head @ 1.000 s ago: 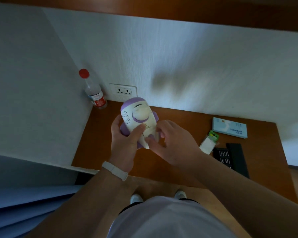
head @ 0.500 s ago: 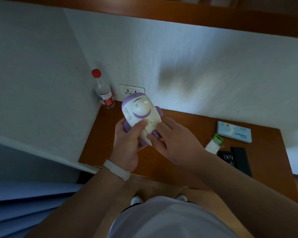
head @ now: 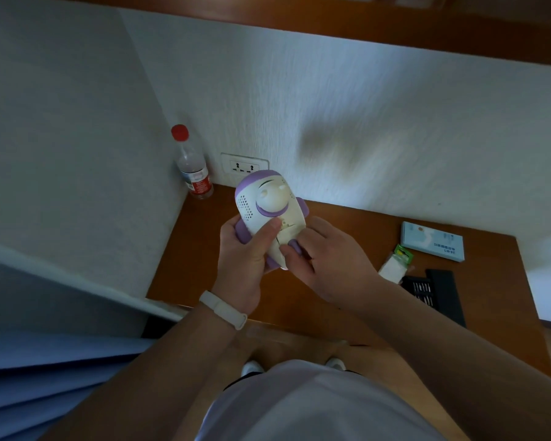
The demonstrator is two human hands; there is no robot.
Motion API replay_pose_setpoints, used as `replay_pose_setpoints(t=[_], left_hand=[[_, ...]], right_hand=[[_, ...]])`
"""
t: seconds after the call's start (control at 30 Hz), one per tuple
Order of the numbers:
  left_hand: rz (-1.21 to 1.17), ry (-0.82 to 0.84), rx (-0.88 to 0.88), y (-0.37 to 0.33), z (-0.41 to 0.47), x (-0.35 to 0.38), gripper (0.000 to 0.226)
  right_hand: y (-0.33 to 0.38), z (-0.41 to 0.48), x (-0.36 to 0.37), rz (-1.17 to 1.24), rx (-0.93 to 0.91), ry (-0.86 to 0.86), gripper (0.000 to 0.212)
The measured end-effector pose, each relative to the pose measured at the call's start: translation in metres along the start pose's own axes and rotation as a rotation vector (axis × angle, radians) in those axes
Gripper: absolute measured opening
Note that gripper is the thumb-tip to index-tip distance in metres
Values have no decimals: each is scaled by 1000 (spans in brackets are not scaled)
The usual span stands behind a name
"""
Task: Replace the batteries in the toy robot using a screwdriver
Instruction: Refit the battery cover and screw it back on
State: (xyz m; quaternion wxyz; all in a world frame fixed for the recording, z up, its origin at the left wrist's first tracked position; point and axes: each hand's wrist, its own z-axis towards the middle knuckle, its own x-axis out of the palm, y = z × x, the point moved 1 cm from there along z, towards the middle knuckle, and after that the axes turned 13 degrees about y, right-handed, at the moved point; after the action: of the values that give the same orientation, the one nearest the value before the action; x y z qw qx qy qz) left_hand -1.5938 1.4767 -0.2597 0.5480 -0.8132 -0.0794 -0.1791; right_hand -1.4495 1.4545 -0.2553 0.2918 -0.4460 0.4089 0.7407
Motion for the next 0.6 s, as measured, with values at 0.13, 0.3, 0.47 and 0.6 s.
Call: replay_pose_setpoints(t=[0.13,0.3,0.47,0.6], left_hand=[[-22,-14,-1,2,-3,2,85],[0,-22,41,3,-3,3,83],[26,-41,78,6,-2,-1,67],[9,-54,89,7,-3,-1,67]], right_hand=[[2,-2,0,-7,-5,-16,33],[2,-5,-1,-3,-40,-71,32],[0,-6,4,9,-52,-96,30],[0,-6,6,3,-66,-118,28]])
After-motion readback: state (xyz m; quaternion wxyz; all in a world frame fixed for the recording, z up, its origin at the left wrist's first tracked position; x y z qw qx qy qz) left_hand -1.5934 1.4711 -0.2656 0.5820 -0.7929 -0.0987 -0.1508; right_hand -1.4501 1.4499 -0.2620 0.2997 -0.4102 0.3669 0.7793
